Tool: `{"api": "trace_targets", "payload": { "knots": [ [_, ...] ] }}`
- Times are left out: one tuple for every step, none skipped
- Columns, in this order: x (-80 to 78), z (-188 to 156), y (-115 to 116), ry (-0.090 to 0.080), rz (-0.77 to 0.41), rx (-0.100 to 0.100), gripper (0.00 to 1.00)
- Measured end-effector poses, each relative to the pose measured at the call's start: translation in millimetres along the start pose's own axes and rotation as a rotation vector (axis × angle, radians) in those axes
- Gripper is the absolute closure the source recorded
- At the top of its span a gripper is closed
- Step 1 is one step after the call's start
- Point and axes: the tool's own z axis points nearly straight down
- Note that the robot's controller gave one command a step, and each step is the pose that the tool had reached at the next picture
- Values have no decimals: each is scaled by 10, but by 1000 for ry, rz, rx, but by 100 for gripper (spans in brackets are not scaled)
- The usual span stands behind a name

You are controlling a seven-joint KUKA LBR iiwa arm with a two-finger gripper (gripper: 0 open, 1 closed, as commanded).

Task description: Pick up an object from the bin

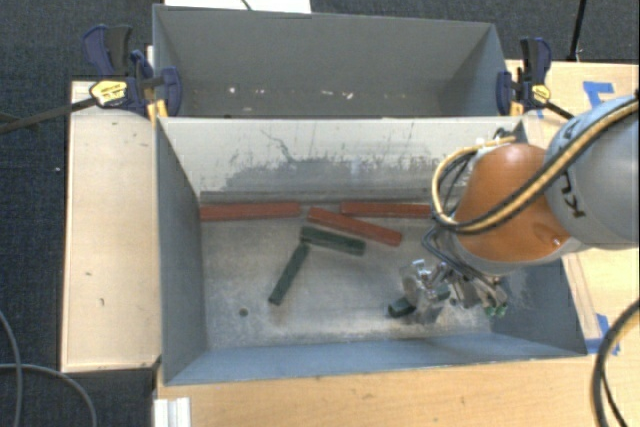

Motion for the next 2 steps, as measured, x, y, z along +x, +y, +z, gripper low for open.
{"api": "trace_targets", "payload": {
  "knots": [
    [0, -2, 0, 0, -1, 0, 100],
    [10, -39, 4, 2, -2, -1, 100]
  ]
}}
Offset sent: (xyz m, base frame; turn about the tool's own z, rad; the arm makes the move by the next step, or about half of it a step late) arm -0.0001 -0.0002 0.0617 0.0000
